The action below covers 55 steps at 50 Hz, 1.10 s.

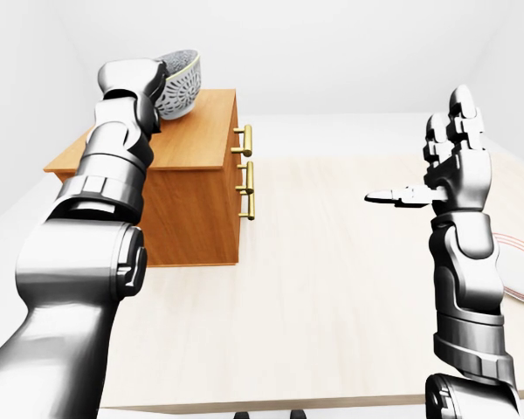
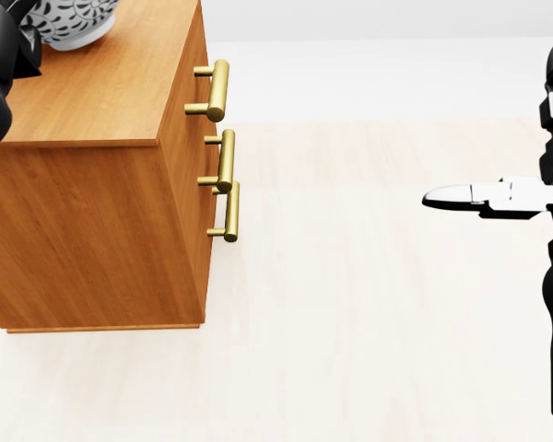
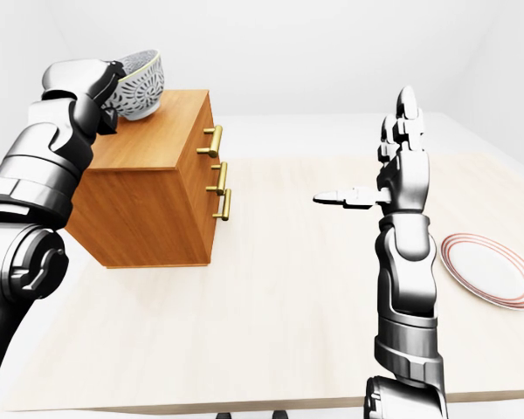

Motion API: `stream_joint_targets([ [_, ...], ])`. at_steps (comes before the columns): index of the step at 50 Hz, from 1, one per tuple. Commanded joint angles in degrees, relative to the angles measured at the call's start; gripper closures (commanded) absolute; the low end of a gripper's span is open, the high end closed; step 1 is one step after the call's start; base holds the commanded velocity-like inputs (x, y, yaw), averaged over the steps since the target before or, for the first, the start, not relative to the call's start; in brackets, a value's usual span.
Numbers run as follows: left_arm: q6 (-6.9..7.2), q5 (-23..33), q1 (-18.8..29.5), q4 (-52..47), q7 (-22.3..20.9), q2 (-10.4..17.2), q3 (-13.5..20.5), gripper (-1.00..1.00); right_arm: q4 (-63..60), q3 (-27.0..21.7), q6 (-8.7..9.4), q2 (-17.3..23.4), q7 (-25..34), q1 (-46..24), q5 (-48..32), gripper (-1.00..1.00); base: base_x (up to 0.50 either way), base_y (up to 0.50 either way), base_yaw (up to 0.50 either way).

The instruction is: Put the bowl on top of the cabinet.

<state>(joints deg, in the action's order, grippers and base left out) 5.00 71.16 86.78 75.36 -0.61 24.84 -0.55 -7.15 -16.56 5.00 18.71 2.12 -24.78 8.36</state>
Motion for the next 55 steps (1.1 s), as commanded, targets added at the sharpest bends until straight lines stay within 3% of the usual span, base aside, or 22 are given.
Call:
stream_joint_targets([
  [1, 0.00, -1.56, -0.31, -0.25, 1.27, 0.39, 0.06, 1.00, 0.20, 0.04, 0.00, -0.11, -0.02, 0.12, -0.05, -1.00, 0.00, 0.00, 0.00],
  [14, 0.00, -1.28, -0.32, -0.28, 1.10, 0.50, -0.05, 0.98, 0.14, 0.22, 0.00, -0.24, -0.05, 0.09, -0.11, -1.00, 0.00, 0.00, 0.00],
  [16, 0.00, -1.14, -0.02, -0.33, 1.36, 0.42, -0.10, 0.71, 0.17, 0.30, 0.00, -0.35, -0.08, 0.12, -0.14, -1.00, 0.00, 0.00, 0.00],
  [17, 0.00, -1.10, 0.09, -0.35, 1.09, 0.31, -0.15, 0.33, 0.27, 0.28, 0.00, -0.34, -0.09, 0.06, -0.15, -1.00, 0.00, 0.00, 0.00],
  [19, 0.00, -0.95, 0.23, -0.37, 0.97, 0.26, -0.23, 0.11, 0.30, 0.14, 0.00, -0.29, -0.05, 0.12, -0.08, -1.00, 0.00, 0.00, 0.00],
  [33, 0.00, 0.08, 1.06, -0.73, 0.83, 0.44, -0.52, 0.00, 0.98, 0.40, 0.00, -0.49, -0.01, 0.13, -0.09, -1.00, 0.00, 0.00, 0.00],
  [34, 0.00, 0.16, 1.40, -0.85, 0.88, 0.35, -0.54, -0.14, 1.06, 0.42, 0.00, -0.50, -0.04, 0.08, -0.12, -1.00, 0.00, 0.00, 0.00],
  [35, 0.00, 0.55, 2.12, -1.11, 0.87, 0.38, -0.76, -0.49, 1.09, 0.43, 0.00, -0.47, -0.03, -0.01, -0.10, -1.00, 0.00, 0.00, 0.00],
  [37, 0.00, 0.82, 3.32, -1.62, 0.42, 0.53, -0.72, -1.00, 1.15, 0.40, 0.00, -0.46, -0.02, 0.06, -0.10, -1.00, 0.00, 0.00, 0.00],
  [48, 0.00, 4.39, 8.62, -5.05, -2.02, 0.84, -1.54, -1.00, 0.86, 0.74, 0.00, -0.81, 0.06, 0.32, -0.22, -1.00, 0.00, 0.00, 0.00],
  [55, 0.00, 7.55, 13.07, -9.57, -5.80, 1.44, -1.50, -1.00, 1.19, 0.71, 0.00, -0.81, 0.13, 0.21, -0.32, -1.00, 0.00, 0.00, 0.00],
])
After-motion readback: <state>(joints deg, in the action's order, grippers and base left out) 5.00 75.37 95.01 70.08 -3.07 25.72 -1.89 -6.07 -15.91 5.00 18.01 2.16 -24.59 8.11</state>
